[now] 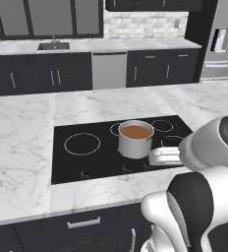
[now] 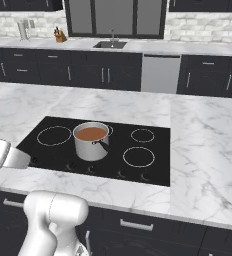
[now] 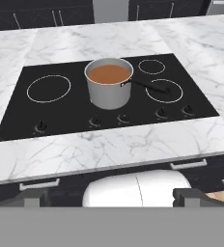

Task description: Pick up the sugar cube(s) and place them in the saucepan with hot chocolate.

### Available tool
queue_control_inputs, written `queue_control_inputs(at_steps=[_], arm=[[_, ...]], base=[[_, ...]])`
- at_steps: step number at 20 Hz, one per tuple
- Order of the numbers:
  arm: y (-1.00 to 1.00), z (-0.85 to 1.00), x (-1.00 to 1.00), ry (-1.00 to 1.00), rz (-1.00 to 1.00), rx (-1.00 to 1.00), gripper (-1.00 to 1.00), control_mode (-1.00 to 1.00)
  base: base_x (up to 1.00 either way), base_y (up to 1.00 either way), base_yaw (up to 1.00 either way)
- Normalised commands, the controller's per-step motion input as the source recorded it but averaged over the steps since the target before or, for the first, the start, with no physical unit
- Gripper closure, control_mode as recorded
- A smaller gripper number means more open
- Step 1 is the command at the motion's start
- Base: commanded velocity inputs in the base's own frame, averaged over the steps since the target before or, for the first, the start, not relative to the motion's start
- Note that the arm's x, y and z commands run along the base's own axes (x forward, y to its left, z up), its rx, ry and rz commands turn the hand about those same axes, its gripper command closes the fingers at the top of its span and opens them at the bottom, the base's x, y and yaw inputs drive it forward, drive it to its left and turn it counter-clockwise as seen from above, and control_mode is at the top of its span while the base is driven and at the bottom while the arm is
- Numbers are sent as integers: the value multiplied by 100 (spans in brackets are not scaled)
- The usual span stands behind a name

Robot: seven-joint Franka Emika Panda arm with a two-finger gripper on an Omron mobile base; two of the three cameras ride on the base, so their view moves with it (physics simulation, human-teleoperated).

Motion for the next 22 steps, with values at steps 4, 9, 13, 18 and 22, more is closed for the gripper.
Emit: queue_control_inputs(at_steps=[4,9,13,18,22], arm=[[-29,-7,0,0,0,0,-100,-100],[-35,-4,8,0,0,0,-100,-100],[-10,0,2,0,0,0,-100,-100],[0,0,0,0,0,0,-100,-100],[0,0,0,0,0,0,-100,-100]], base=[[0,0,0],[0,0,0],[0,0,0],[0,0,0],[0,0,0]])
